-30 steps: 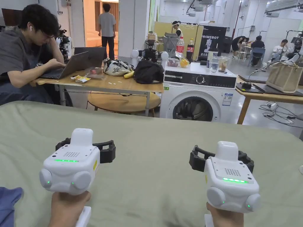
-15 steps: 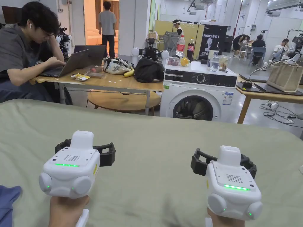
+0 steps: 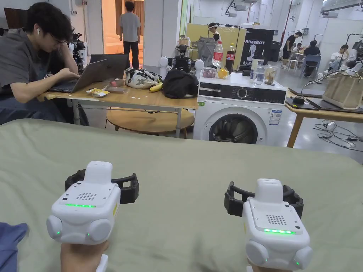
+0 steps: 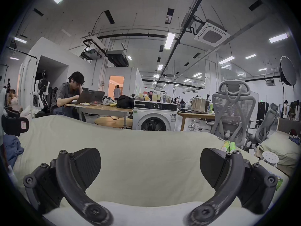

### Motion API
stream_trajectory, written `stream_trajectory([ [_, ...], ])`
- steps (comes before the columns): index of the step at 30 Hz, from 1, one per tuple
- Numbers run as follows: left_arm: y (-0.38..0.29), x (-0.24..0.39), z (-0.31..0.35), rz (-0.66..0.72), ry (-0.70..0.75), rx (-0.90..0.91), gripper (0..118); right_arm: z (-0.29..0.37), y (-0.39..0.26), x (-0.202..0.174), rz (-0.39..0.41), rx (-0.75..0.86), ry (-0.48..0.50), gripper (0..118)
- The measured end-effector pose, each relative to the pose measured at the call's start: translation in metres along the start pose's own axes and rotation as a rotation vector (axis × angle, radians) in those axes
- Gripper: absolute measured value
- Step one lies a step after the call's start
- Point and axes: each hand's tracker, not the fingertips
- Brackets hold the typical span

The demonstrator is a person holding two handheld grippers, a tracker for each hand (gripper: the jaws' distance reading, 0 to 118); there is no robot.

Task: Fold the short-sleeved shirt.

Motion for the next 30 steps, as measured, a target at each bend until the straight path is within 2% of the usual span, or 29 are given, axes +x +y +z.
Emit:
stream_trajectory([
  [10,0.001,-0.006,0.002,0.015,-0.011,-0.021,111,0.001,0.003,0.002,-0.015,-0.038,-0.002,118],
  [16,-0.002,-0.004,0.005,-0.008,-0.022,-0.050,111,0.002,0.003,0.000,0.035,-0.068,0.024,118],
  [20,-0.004,0.000,0.011,-0.064,-0.036,-0.051,111,0.010,0.005,0.004,0.021,-0.062,0.041,118],
  [23,-0.006,0.002,0.011,-0.089,-0.031,-0.048,111,0.011,0.001,0.003,0.080,-0.061,0.021,118],
  [30,-0.005,0.001,0.011,-0.021,-0.020,-0.034,111,0.009,-0.006,0.006,0.021,-0.081,0.010,118],
])
